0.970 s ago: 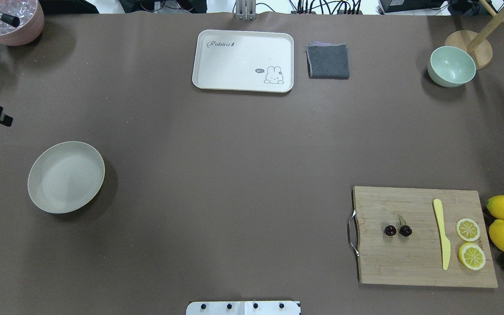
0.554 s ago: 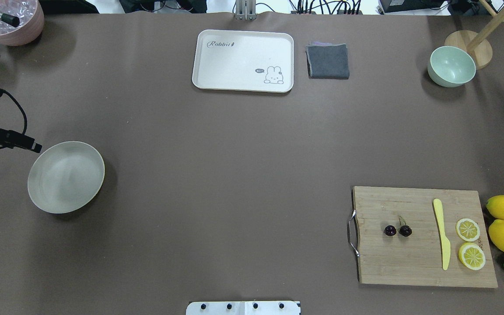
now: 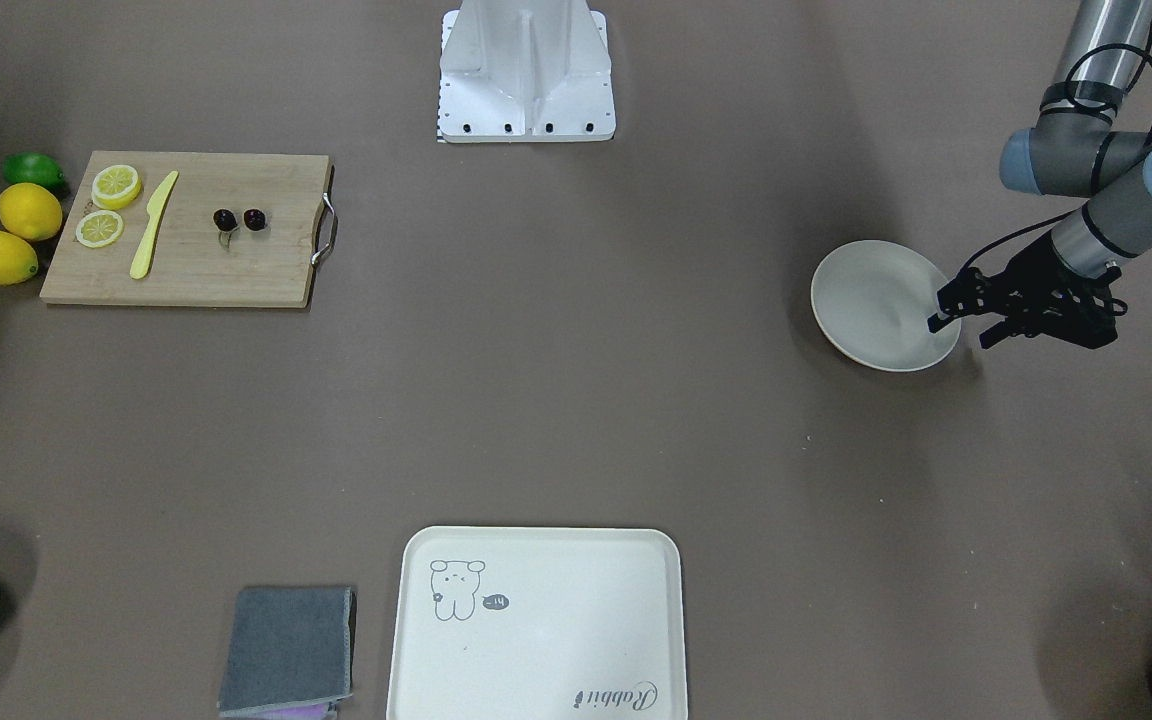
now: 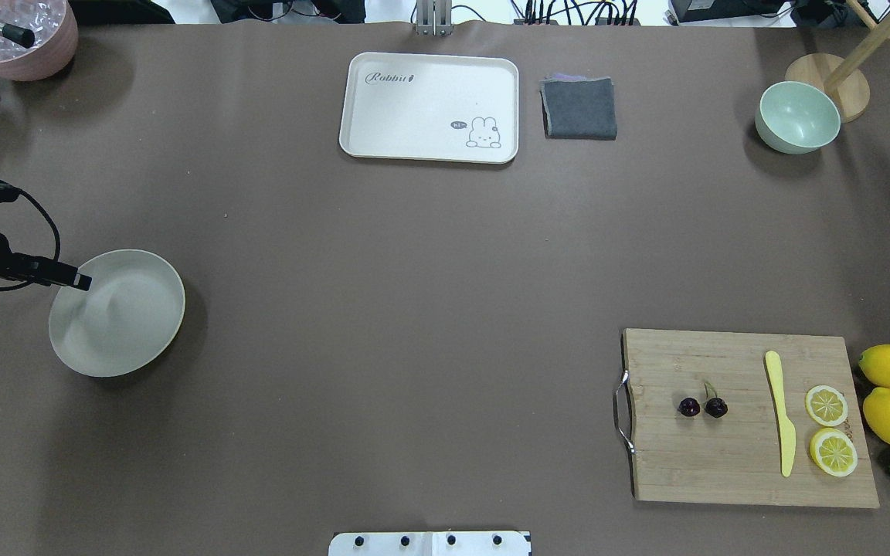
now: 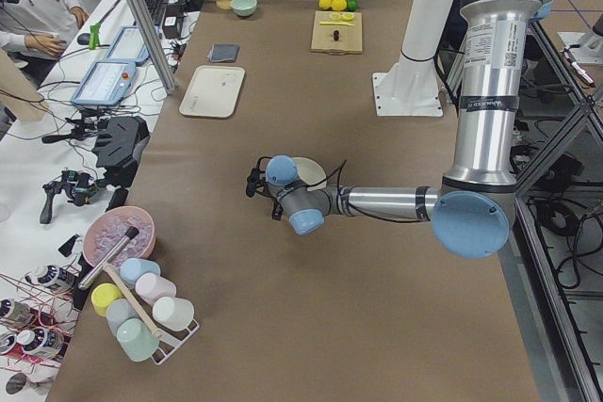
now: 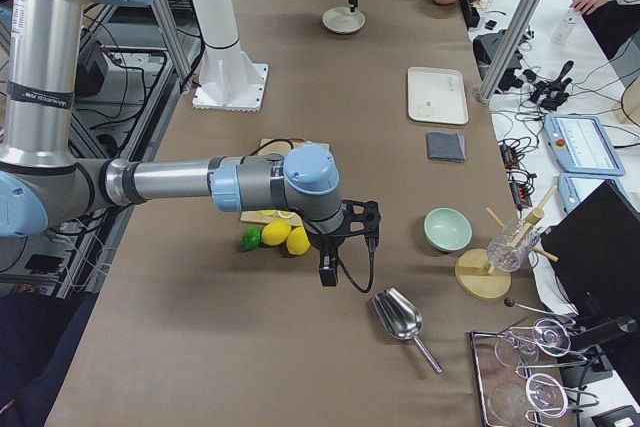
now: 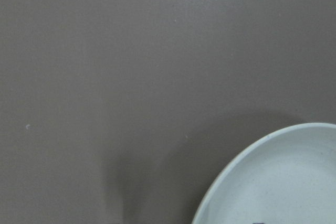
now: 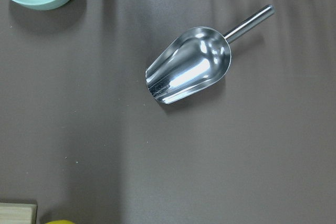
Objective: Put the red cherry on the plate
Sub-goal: 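Move the left gripper down to the rim of the white plate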
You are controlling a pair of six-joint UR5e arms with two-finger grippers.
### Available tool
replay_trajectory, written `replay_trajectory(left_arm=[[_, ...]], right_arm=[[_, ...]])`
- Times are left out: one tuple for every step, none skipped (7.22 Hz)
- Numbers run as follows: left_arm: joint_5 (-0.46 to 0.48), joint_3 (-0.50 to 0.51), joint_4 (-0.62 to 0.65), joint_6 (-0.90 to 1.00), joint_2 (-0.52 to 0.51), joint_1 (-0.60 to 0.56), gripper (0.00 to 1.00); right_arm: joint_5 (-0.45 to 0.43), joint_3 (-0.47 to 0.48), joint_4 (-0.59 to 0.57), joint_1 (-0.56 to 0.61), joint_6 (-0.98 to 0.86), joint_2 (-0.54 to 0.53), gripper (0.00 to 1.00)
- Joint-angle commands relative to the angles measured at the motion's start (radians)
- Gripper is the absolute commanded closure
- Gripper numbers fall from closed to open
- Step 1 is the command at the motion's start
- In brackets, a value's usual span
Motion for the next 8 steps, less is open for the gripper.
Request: replay_trajectory(left_arm=[[0.001,0.002,-0.018,-0.004,0.014,0.003,0.96],[0.001,-0.002,-0.021,-0.004,0.02,0.003,1.0],[0.0,-0.007,-0.021,-0.004,0.022,0.003,1.0],[0.0,-0.011,-0.023,-0.007,0.022,0.001,1.0],[0.0,-0.013,-0.023,-0.011,0.02,0.003,1.0],[-0.012,-0.03,-0.013,-0.021,0.013,0.001,1.0],[-0.037,-0.043,-0.004,-0.062,-0.002,0.0,1.0],[-0.09,-0.065,0.02,-0.133,-0.031,-0.017,1.0]], right_arm=[[-0.002,-0.001,0.0,0.0,0.0,0.0,0.0],[0.0,0.0,0.0,0.0,0.0,0.0,0.0],[-0.002,-0.001,0.0,0.0,0.0,0.0,0.0],[-0.002,-0.002,0.002,0.0,0.0,0.0,0.0],[-0.002,-0.002,0.002,0.0,0.0,0.0,0.0],[0.0,-0.002,0.002,0.0,0.0,0.0,0.0],[0.0,-0.002,0.002,0.0,0.0,0.0,0.0],[0.001,-0.002,0.0,0.0,0.0,0.0,0.0]])
